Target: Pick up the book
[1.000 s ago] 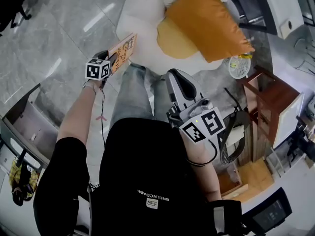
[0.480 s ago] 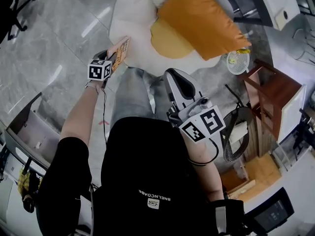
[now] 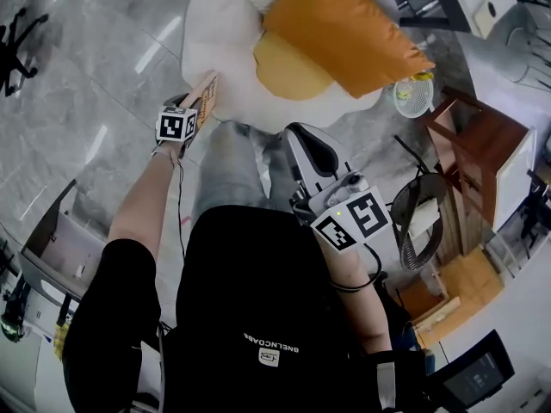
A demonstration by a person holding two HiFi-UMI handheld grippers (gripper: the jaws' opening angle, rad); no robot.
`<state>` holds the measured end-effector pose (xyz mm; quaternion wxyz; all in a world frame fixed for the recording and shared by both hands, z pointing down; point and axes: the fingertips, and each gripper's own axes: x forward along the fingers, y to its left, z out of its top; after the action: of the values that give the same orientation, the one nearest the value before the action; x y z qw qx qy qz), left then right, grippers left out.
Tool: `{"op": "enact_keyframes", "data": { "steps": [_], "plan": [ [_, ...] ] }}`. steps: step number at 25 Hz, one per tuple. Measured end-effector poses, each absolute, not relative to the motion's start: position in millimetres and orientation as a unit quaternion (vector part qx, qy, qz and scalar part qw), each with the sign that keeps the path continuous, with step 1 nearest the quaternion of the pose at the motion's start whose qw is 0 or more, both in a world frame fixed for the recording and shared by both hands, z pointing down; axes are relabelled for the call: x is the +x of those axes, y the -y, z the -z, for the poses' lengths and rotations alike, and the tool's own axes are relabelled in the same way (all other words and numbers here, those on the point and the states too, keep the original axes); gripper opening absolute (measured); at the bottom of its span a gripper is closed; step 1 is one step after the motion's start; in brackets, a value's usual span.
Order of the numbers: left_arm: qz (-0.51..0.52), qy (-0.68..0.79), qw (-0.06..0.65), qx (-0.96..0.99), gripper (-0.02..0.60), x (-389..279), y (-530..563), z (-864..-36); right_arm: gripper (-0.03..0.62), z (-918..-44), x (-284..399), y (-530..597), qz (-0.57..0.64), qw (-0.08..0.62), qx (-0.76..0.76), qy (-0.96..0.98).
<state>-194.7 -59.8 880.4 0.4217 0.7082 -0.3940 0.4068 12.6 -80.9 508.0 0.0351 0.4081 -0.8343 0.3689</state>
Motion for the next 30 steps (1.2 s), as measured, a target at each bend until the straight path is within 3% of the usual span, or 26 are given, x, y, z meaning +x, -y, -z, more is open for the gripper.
{"op": "enact_keyframes", "data": {
  "steps": [17,30],
  "plan": [
    [-0.419,0.321,0.441,0.726,0.158,-204,93,-901,0.040,-521,12,105,-0.380,0.028,0.486,0.787],
    [-0.474,0.257,0.365,0.759,0.158,-167,105,-869,0.040,-490,45,91,-0.360,0.001,0.532,0.766]
  ]
}}
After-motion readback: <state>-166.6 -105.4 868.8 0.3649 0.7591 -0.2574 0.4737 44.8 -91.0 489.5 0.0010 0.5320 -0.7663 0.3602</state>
